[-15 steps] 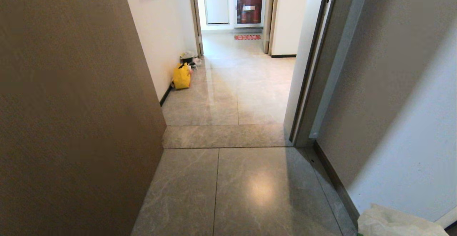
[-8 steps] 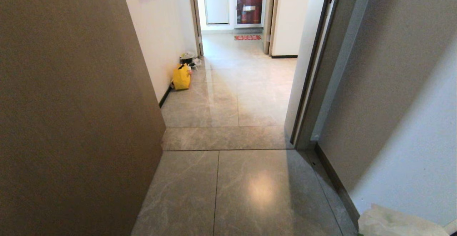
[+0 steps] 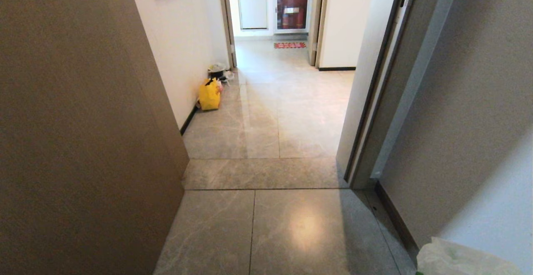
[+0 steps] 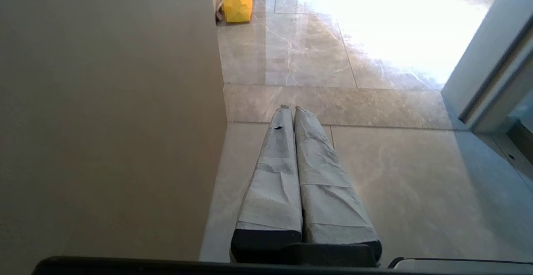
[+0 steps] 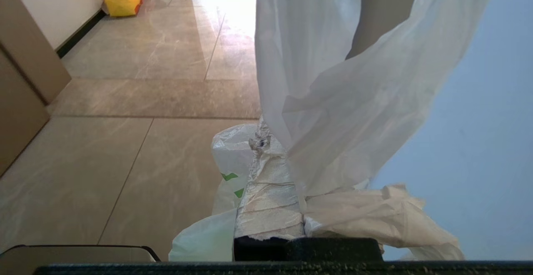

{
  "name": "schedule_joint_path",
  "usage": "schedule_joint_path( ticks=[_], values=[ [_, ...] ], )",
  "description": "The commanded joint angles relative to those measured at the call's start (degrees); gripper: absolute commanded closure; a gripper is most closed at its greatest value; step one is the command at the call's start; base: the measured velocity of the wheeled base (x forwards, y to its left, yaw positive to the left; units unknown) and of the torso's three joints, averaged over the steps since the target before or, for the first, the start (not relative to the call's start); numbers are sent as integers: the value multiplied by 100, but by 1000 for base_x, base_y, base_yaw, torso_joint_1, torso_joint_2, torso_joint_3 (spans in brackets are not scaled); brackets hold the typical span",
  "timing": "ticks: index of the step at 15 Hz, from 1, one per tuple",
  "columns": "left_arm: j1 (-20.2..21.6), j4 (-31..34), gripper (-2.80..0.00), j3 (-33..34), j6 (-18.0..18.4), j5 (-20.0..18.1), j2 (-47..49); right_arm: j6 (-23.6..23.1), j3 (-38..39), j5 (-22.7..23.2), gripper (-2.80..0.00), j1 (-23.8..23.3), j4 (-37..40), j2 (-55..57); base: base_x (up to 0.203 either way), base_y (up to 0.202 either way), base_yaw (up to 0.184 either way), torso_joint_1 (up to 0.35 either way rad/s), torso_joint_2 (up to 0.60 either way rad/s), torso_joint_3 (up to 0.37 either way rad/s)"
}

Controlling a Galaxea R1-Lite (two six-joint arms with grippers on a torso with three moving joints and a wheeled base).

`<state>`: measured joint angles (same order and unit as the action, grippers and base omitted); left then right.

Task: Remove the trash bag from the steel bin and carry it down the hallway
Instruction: Put the trash bag at the door

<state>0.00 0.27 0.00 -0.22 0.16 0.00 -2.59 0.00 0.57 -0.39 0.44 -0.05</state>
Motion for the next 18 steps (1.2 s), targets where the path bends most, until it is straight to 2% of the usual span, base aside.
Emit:
schedule_joint_path(
  ticks=[1,18],
  values=[
    [0,0,0,0,-4,2,9,-4,0,4,0,3,0,-4,190,0,3,3,1,-1],
    [0,0,0,0,-13,2,9,-4,0,4,0,4,0,1,193,0,0,2,2,2]
  ],
)
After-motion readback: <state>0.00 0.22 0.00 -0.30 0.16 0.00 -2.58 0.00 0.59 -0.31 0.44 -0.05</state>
